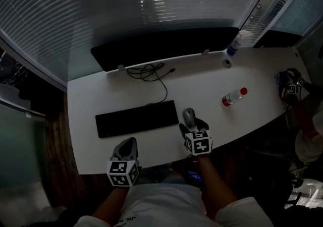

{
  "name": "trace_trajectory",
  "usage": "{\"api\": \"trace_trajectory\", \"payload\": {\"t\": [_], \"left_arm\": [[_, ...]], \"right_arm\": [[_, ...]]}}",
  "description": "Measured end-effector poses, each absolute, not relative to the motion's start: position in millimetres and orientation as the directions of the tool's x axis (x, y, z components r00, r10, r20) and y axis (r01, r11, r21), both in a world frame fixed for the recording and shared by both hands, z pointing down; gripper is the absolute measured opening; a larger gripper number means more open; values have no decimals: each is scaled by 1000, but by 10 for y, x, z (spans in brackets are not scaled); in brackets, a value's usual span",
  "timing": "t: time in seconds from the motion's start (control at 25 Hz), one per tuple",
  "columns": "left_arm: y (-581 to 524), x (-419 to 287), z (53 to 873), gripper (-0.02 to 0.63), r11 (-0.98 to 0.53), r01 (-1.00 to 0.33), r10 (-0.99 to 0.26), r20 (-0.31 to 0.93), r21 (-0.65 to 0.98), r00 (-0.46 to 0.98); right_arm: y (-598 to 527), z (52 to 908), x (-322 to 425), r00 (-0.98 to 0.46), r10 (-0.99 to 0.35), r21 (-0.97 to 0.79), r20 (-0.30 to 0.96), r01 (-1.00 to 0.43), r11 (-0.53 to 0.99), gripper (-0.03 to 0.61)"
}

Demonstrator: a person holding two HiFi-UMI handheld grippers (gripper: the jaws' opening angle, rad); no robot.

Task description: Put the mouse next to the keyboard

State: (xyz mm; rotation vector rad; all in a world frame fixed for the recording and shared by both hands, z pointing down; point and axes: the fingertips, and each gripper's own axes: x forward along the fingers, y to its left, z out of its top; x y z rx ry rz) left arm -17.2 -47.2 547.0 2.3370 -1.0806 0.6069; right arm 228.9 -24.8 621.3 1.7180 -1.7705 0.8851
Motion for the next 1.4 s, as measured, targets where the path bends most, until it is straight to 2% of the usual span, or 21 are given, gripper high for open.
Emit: {"api": "trace_trajectory", "payload": {"t": [0.08, 0.16, 0.36, 0.44, 0.64, 0.96, 1.4], "left_arm": [[-488, -175, 5399, 6, -561, -790, -573, 571, 249, 587], [-491, -178, 5331, 6, -560, -788, -580, 559, 254, 592], [-376, -224, 5287, 6, -566, -785, -585, 549, 252, 597], [-336, -228, 5279, 6, -568, -783, -582, 548, 255, 601], [-266, -163, 5245, 6, -591, -768, -566, 551, 248, 614], [-157, -135, 5213, 6, -613, -754, -557, 548, 234, 623], [-278, -248, 5173, 6, -582, -777, -587, 538, 238, 604]], "right_arm": [[-253, 6000, 2138, -81, -670, -101, 738, -995, 9, 280], [-237, 5790, 1955, -96, -684, -97, 723, -995, 37, 242], [-106, 5480, 1462, -111, -735, -77, 669, -994, 80, 49], [-51, 5427, 1249, -148, -736, -106, 661, -989, 103, 11], [23, 5332, 826, -250, -716, -202, 652, -967, 153, 5], [-99, 5231, 600, -279, -733, -170, 620, -960, 222, 3], [-108, 5217, 624, -272, -739, -167, 616, -962, 215, 3]]}}
